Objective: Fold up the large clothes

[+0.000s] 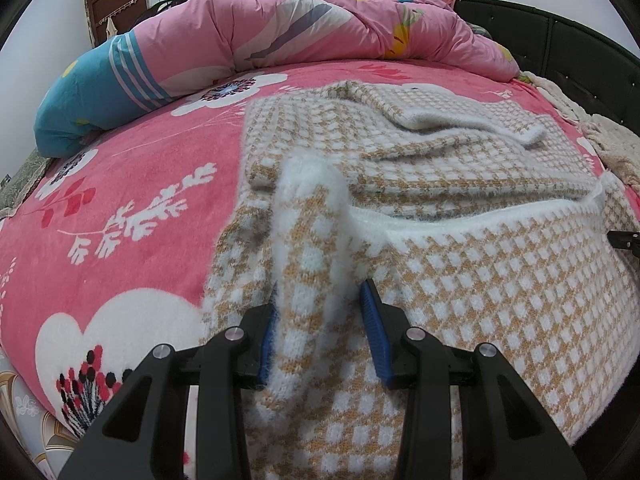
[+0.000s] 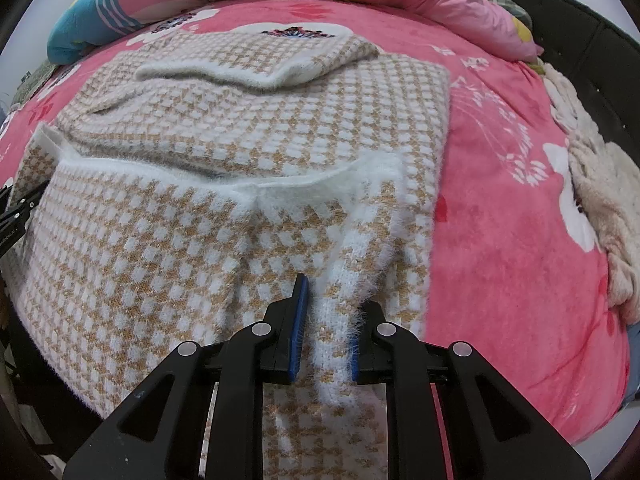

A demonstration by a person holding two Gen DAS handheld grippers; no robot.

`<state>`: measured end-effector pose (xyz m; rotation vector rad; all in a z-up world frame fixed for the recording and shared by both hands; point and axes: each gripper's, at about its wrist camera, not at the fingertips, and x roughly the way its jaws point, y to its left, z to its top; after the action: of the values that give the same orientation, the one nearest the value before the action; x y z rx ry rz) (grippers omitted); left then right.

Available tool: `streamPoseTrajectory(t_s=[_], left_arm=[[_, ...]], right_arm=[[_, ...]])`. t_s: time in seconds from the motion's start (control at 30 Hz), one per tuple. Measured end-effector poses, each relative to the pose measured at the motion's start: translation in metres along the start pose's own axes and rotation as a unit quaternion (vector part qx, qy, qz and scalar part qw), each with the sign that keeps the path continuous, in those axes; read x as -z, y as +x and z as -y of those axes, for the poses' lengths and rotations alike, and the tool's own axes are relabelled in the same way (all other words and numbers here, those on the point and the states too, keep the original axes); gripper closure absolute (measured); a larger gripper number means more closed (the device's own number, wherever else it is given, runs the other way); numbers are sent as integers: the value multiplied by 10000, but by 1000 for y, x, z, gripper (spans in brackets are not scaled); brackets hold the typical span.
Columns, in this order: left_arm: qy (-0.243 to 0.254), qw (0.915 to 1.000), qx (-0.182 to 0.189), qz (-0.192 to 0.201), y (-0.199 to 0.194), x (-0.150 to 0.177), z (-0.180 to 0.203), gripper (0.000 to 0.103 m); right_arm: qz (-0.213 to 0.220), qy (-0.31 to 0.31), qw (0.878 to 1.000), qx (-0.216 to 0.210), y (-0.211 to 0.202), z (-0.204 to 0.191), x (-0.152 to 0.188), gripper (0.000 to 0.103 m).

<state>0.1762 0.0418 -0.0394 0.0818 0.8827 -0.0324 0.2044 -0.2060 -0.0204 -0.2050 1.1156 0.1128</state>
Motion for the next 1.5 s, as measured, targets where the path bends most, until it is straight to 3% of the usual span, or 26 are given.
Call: streamPoseTrajectory(t_s=[0.47, 0.93, 1.13, 1.17, 1.23, 1.33, 1.5], left_arm=[[-133, 9998, -110, -19, 2, -3, 3, 66], [-224, 9992, -324, -82, 2, 0, 4, 66], [-253, 9988, -405, -147, 2, -3, 8, 67], [-249, 9988, -393, -131, 2, -4, 6, 68], [-197, 9988, -454, -71, -3, -4, 10, 82], [-58, 9981, -604, 91, -17, -2, 19, 94], [129, 9945, -834, 624, -61, 2, 31, 95]], right_arm=[[127, -95, 9996, -241, 1, 11, 12, 87], [110, 322, 9960, -824, 5, 42, 16, 87], [134, 389, 9937, -1041, 5, 52, 16, 93], [156, 363, 9937, -1045, 5, 52, 15, 95], [309, 201, 9949, -940, 2, 51, 16, 96], [577, -18, 9959, -696, -16, 42, 24, 97], [1271, -348, 9902, -465, -69, 33, 44, 98]])
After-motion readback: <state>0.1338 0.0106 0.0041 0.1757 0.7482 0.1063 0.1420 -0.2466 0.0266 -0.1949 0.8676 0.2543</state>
